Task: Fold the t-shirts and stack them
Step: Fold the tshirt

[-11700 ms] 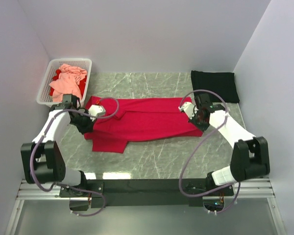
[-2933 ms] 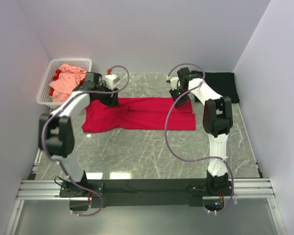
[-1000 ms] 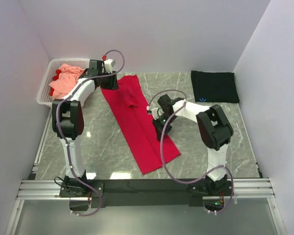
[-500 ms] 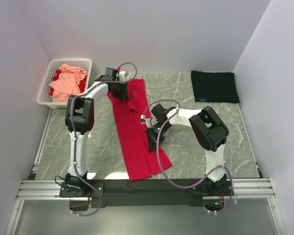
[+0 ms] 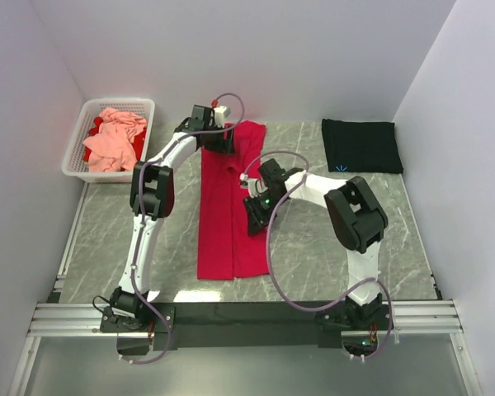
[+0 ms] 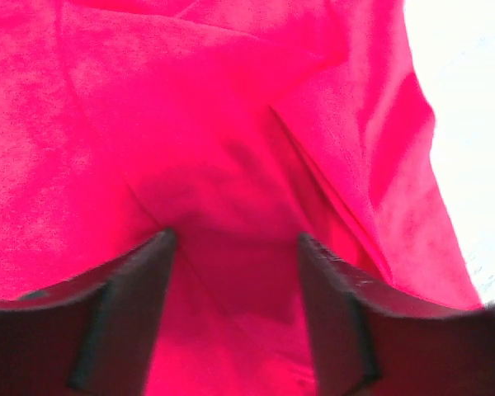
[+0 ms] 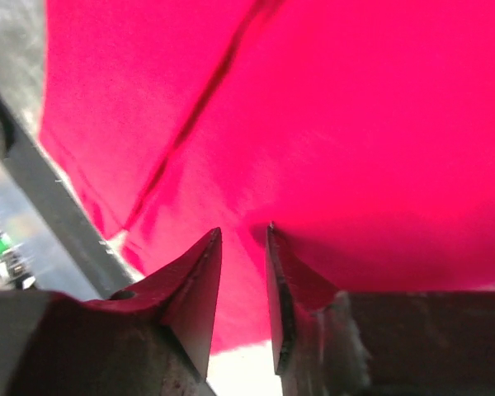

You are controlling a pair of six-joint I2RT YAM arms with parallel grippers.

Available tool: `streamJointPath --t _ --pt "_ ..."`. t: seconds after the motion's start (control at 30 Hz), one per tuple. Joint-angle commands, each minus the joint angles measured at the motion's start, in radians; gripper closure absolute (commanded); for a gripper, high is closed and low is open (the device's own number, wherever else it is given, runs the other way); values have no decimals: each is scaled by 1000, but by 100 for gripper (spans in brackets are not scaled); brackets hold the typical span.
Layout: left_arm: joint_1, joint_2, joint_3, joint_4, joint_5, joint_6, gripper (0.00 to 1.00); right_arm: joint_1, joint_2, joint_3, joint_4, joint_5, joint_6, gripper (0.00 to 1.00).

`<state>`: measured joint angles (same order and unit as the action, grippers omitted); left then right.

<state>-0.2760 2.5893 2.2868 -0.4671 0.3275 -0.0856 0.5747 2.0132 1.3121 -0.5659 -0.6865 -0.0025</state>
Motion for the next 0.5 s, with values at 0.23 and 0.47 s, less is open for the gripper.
streamJointPath --t 0.23,0.47 --pt "102 -530 -399 229 297 12 12 -18 -410 -132 -13 146 -201 62" --pt "153 -1134 -1001 162 455 437 14 83 -689 -335 -14 346 -537 53"
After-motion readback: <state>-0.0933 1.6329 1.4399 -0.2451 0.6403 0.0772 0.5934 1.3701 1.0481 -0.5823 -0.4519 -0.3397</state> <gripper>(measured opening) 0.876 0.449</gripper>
